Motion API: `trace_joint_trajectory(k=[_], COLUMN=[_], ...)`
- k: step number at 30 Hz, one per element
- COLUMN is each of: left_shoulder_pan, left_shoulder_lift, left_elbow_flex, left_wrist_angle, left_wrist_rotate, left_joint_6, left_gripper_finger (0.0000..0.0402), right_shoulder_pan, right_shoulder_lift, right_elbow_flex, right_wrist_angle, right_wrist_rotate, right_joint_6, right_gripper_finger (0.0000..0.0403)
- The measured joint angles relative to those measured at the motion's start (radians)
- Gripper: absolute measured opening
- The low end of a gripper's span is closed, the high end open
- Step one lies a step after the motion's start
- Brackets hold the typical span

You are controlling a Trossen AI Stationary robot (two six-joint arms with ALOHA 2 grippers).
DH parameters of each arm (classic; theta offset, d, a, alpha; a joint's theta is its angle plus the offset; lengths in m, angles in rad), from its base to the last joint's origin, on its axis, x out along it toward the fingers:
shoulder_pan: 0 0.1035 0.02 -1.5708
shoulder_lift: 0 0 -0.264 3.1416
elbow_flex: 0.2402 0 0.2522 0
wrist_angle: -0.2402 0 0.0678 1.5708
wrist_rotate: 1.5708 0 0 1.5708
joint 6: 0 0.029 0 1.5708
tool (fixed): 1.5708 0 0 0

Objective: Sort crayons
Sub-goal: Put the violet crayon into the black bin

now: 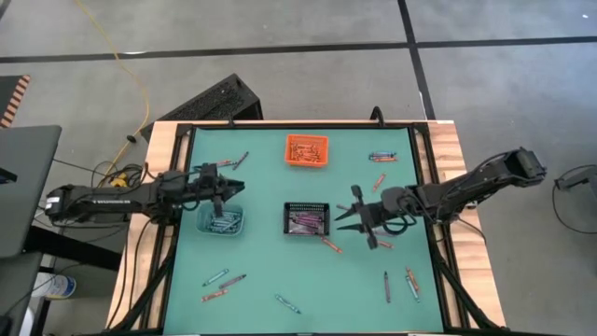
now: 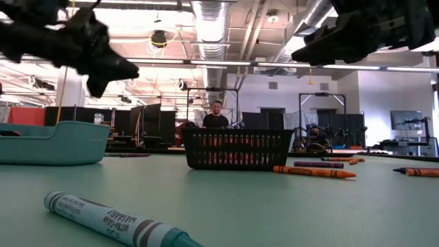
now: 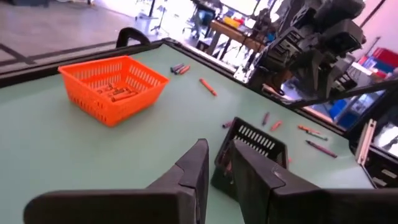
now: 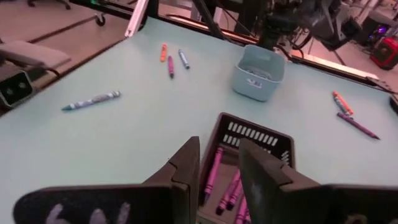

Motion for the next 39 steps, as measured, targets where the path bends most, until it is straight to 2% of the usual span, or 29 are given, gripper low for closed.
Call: trace_joint_trajectory(k=[4,9,12,15,17,20,24,27,32,39], left_shoulder_pan=[0.000,0.000,0.006,0.067,0.136,0.245,0.377,0.449,0.522,0.546], left_shoulder_lift=[0.190,0.442,0.567,0.674,0.741,0.840,0.941,0.997,1.088,1.138], left_elbow_flex=[0.127,0.293,0.396,0.511,0.580,0.658,0.724,0.749,0.767,0.787], left_wrist_angle=[-0.024,-0.101,-0.182,-0.364,-0.492,-0.608,-0.679,-0.692,-0.719,-0.723], left_wrist_rotate=[0.025,0.021,-0.067,-0.214,-0.215,-0.154,-0.095,-0.075,-0.037,-0.037], left_joint_6=[0.050,0.159,0.228,0.226,0.225,0.231,0.268,0.272,0.309,0.353], left_gripper_finger=[0.0045,0.0036,0.0034,0.0034,0.0034,0.0034,0.0034,0.0034,0.0034,0.0066], right_shoulder_pan=[-0.023,-0.028,-0.035,-0.036,-0.035,-0.037,-0.067,-0.102,-0.148,-0.172], right_shoulder_lift=[0.000,-0.005,-0.028,-0.056,-0.075,-0.123,-0.223,-0.313,-0.438,-0.472], right_elbow_flex=[0.000,0.000,0.000,-0.020,-0.056,-0.158,-0.317,-0.386,-0.434,-0.446], right_wrist_angle=[-0.005,-0.065,-0.076,-0.075,-0.048,0.041,0.281,0.435,0.439,0.388], right_wrist_rotate=[0.000,-0.003,-0.009,-0.010,-0.011,-0.012,-0.008,-0.003,-0.003,-0.003], right_joint_6=[-0.020,-0.126,-0.143,-0.138,-0.142,-0.164,-0.187,-0.175,-0.116,-0.083], right_gripper_finger=[0.0107,0.0107,0.0107,0.0107,0.0107,0.0107,0.0107,0.0107,0.0107,0.0107])
